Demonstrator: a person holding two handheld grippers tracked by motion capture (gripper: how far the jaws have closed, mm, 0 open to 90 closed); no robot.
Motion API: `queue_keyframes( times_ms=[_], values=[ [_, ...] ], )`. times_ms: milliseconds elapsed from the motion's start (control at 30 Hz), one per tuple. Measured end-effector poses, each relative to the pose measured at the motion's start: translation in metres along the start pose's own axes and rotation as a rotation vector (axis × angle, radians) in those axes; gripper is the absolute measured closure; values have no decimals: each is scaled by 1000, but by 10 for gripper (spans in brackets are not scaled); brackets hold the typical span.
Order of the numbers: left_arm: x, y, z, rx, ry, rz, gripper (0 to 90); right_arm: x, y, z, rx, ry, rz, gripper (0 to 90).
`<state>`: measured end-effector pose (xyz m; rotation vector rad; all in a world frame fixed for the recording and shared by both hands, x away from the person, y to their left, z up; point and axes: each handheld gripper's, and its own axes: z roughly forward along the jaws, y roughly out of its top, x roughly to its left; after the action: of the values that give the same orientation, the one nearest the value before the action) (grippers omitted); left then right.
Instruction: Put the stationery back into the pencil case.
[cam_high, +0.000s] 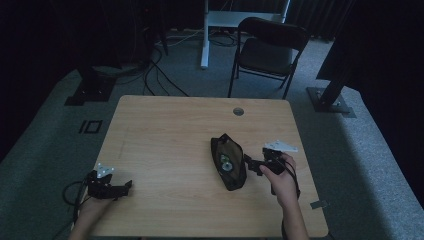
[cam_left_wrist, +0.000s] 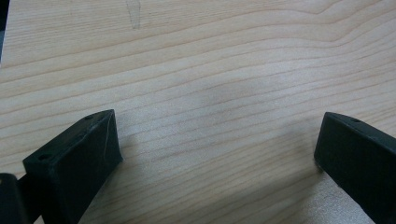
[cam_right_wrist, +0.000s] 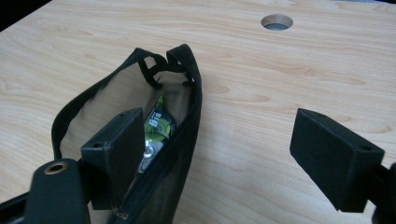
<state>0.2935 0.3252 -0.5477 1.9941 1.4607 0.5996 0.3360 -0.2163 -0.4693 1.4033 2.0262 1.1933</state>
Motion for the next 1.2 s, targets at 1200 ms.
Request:
queue_keyframes(
  times_ms=[1200],
  values=[
    [0, 0, 0, 1, 0, 2, 4, -61, -80, -5, 88, -91, 34, 162]
  ],
)
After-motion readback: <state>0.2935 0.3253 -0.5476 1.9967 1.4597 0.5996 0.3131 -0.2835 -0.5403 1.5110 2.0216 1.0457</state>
